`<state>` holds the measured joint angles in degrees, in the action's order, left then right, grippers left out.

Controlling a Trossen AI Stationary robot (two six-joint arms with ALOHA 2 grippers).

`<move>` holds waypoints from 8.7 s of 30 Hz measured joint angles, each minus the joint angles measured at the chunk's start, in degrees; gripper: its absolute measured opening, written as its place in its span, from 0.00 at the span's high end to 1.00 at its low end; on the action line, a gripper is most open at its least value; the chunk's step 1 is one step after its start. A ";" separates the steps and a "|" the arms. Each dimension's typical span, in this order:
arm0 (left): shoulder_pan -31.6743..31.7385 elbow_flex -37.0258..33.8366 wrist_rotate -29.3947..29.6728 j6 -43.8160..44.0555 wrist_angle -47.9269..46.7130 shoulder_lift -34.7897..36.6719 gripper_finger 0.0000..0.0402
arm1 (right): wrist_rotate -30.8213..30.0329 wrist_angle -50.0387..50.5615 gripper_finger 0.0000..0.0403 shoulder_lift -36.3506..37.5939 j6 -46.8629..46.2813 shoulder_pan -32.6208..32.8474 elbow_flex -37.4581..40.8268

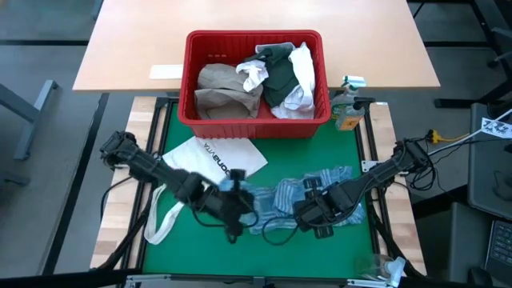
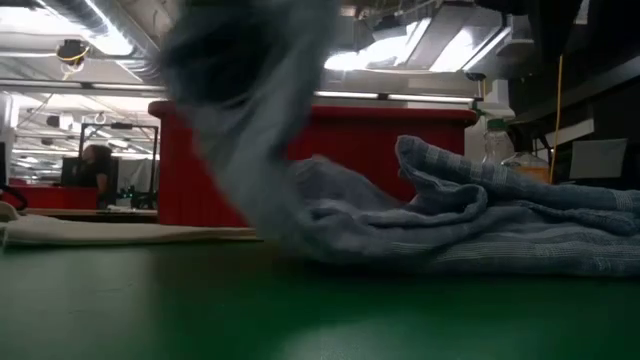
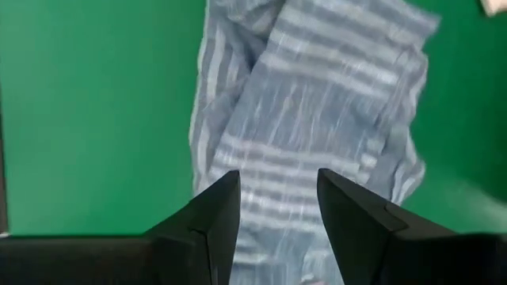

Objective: Fold Laundry from Bin
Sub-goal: Fold the blue polo shirt

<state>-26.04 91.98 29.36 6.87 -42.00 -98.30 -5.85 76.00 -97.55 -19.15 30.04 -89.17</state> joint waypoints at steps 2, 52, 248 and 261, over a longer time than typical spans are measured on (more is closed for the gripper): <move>2.09 0.00 -4.52 -5.24 6.36 -0.03 0.99 | 0.48 1.25 0.58 1.00 -1.54 0.00 0.00; 19.96 30.12 -29.93 -15.27 75.12 -55.84 0.77 | -10.03 7.94 0.58 17.56 -9.32 -0.07 -0.07; 13.77 8.46 -23.02 1.82 -19.45 -20.85 0.77 | 8.99 -28.57 0.72 15.64 -3.63 -6.78 32.72; 8.50 7.57 -29.73 2.01 -13.19 -21.87 0.77 | 8.01 -34.57 0.72 15.60 -11.23 0.52 42.34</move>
<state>-17.54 99.56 -0.37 8.88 -55.19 -120.18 2.16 41.43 -81.95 -30.38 30.56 -46.83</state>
